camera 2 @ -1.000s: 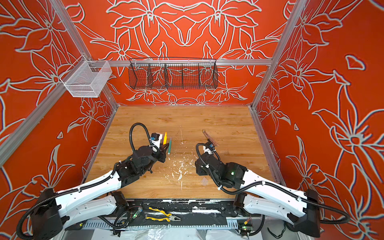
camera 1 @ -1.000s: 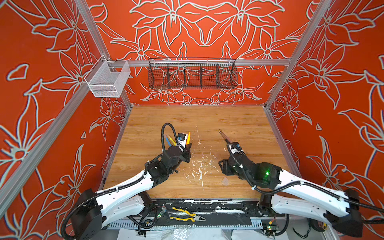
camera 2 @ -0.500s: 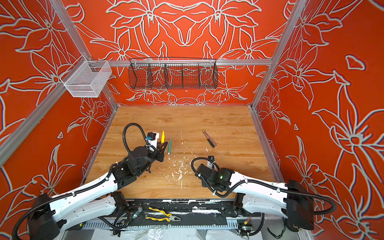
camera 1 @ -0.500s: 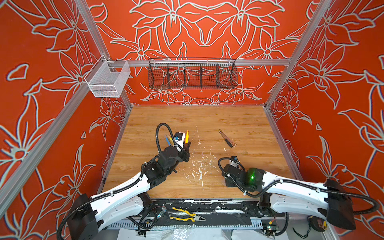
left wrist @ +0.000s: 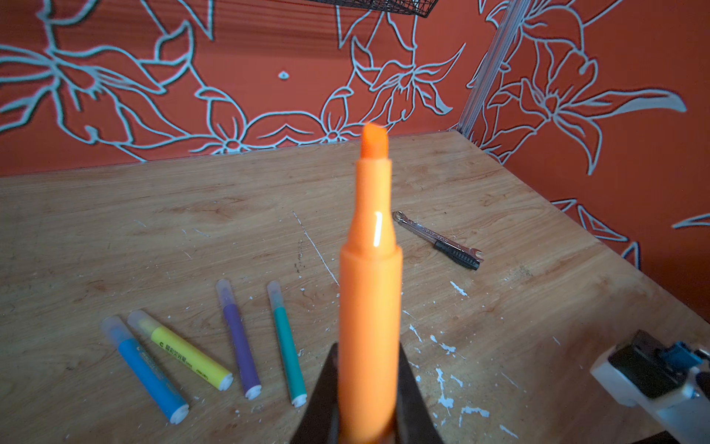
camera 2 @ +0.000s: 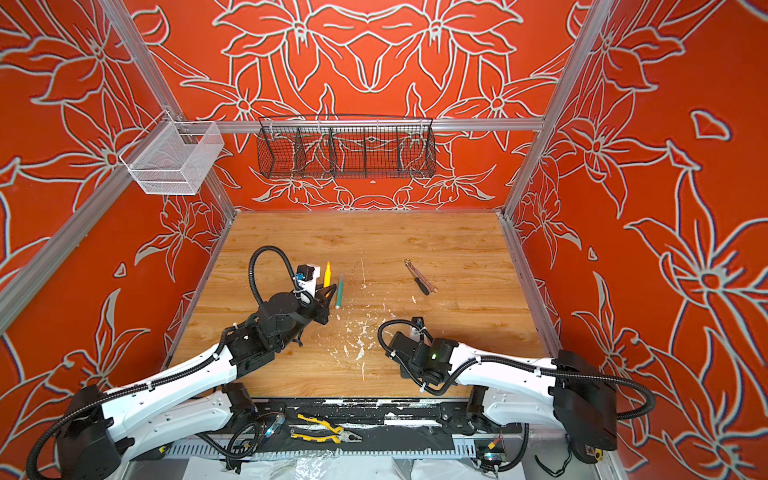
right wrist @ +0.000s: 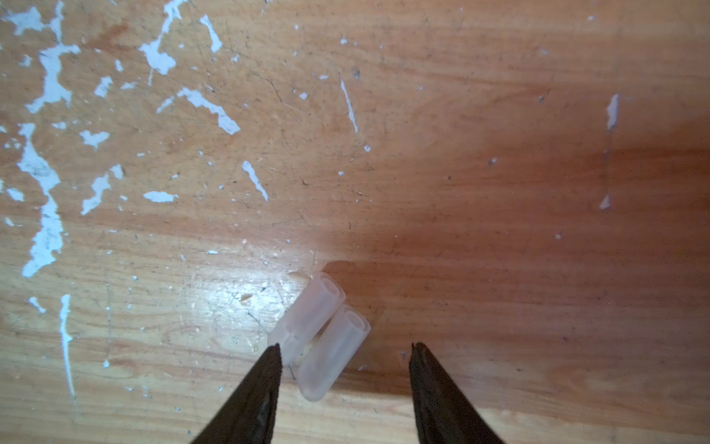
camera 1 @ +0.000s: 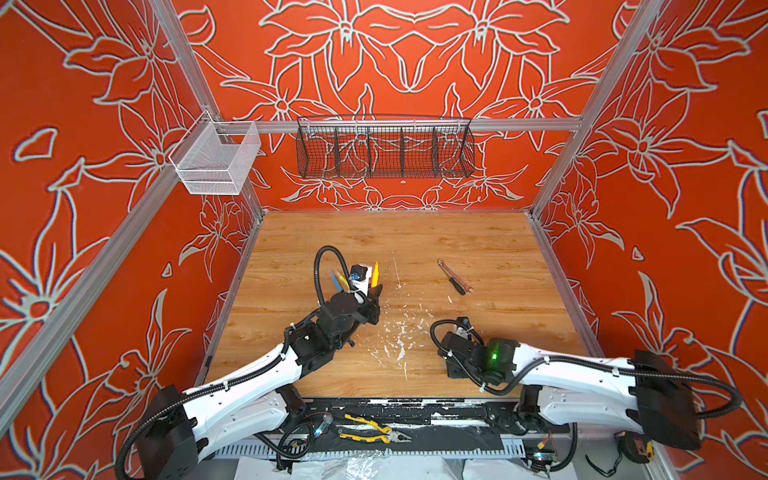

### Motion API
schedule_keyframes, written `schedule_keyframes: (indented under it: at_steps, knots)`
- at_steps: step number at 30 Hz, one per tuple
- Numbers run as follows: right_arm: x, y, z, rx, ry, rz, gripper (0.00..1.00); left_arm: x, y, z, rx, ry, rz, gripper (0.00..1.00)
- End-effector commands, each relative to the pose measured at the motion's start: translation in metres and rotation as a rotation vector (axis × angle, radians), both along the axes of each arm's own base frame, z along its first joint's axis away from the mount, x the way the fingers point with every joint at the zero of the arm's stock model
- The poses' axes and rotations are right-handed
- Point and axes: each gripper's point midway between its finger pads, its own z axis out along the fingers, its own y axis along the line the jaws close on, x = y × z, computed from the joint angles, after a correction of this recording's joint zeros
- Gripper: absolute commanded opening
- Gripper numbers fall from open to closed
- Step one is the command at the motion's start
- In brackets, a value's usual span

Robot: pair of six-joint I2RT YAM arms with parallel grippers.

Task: Insert the pens into the pen caps
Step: 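Lower the right gripper to the translucent caps and grasp one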

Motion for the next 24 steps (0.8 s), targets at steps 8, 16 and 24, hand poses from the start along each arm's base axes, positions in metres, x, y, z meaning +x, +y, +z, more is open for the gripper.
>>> schedule_keyframes:
  at_steps: [8,16,24]
  knots:
    - [-0.003,-0.004,-0.009,-0.053,0.007,-0.024,0.43,0.0,-0.002,0.014,-0.025,-0.027,-0.012,0.0]
    - [-0.004,-0.011,-0.012,-0.095,0.003,-0.029,0.36,0.001,-0.001,0.013,-0.022,-0.028,-0.007,0.0]
    - [-0.004,-0.013,-0.016,-0.12,0.004,-0.03,0.27,0.001,-0.002,0.012,-0.022,-0.026,-0.011,0.0]
